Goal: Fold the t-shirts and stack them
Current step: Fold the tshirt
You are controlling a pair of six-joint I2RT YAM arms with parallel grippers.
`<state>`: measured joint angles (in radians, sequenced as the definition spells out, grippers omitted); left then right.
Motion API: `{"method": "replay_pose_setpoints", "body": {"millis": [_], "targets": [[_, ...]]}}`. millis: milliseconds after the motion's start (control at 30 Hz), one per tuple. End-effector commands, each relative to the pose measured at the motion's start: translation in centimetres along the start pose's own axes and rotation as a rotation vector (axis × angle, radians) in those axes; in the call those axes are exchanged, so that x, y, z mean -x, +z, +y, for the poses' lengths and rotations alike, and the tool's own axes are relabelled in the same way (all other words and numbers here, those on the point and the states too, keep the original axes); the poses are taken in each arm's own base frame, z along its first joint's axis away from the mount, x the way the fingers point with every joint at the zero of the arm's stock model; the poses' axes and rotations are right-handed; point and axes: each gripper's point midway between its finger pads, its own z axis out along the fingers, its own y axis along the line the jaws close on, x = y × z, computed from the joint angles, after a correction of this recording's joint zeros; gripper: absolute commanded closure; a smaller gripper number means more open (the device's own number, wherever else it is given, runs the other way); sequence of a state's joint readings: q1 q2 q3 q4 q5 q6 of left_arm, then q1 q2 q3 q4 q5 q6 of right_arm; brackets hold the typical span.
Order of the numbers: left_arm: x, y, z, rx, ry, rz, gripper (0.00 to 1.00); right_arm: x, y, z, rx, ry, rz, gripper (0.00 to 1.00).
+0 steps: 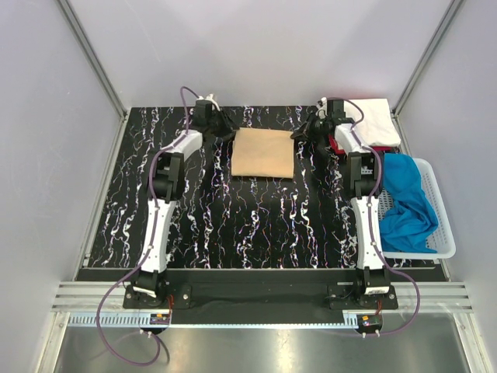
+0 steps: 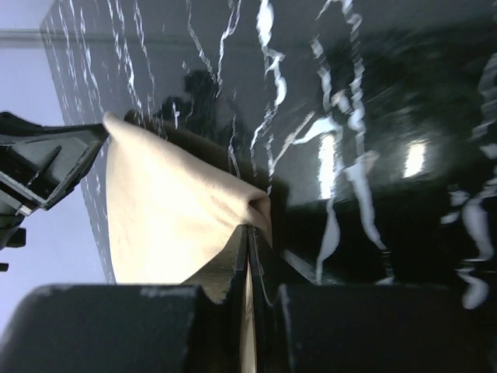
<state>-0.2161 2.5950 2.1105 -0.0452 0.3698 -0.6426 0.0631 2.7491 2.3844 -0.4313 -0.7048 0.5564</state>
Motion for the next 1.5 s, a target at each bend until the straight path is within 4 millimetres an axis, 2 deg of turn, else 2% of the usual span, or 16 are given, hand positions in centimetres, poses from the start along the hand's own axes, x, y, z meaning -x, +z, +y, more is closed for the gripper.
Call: {"method": "replay_pose_setpoints", "body": {"millis": [0,133,167,233,267,333,367,433,600,633,867,1000,1100,1200,1300,1467], "targets": [[2.4,-0.4,-1.4,-0.047,-0.017,-0.045,0.72,2.1,-0.5,-0.1,-0.017,-0.013,-0.061,0.92],[4.1,-2.6,-5.0,-0.14,0.019,-0.046,0.69,2.7,-1.9,1.9,0.008,-0.028,-0.071,0.91],[5.4,-4.0,-6.9,-0.167,0.041,-0.062,0.69,3.0,-2.7,3.2,0.019,-0.041,-0.079,0.89],[5.4,-5.5,-7.6,-0.165,0.059,-0.052,0.69,3.2,-3.8,4.5,0.035,-0.052,-0.083,0.84],[6.6,-7.5,-9.7,-0.195,0.085,-0.074,0.68,3.2,-4.9,5.7,0.04,-0.056,-0.087,0.82],[5.3,-8.7,-9.6,-0.185,0.081,-0.046,0.69,2.1,-5.4,5.7,0.025,-0.038,-0.07,0.8],[5.9,-10.6,-11.3,-0.212,0.098,-0.058,0.68,2.4,-6.8,7.4,0.033,-0.06,-0.09,0.79],[3.3,-11.1,-11.4,-0.204,0.118,-0.02,0.68,0.8,-7.1,6.5,-0.017,-0.047,-0.083,0.78],[-2.0,-12.5,-13.0,-0.18,0.192,0.045,0.68,-0.9,-10.0,7.5,-0.111,-0.078,-0.133,0.75],[-2.6,-12.6,-13.1,-0.18,0.197,0.055,0.68,-2.4,-9.7,7.1,-0.119,-0.065,-0.102,0.73],[-9.7,-11.1,-8.3,-0.047,0.161,0.206,0.71,-8.9,-9.6,7.9,-0.111,-0.133,0.019,0.65],[-12.3,-10.9,-3.6,0.124,0.15,0.286,0.73,-11.4,-8.8,5.6,-0.143,-0.109,0.068,0.73],[-13.5,-10.8,-0.7,0.213,0.131,0.308,0.73,-13.4,-8.1,2.1,-0.22,-0.076,0.094,0.76],[-13.9,-10.8,0.4,0.243,0.113,0.324,0.72,-14.0,-8.0,1.3,-0.24,-0.062,0.103,0.76],[-13.5,-10.6,1.2,0.273,0.12,0.329,0.72,-13.2,-8.7,2.8,-0.215,-0.079,0.079,0.69],[-10.2,-11.1,-1.9,0.182,0.131,0.303,0.71,-9.8,-10.2,5.4,-0.232,-0.114,-0.043,0.5]]}}
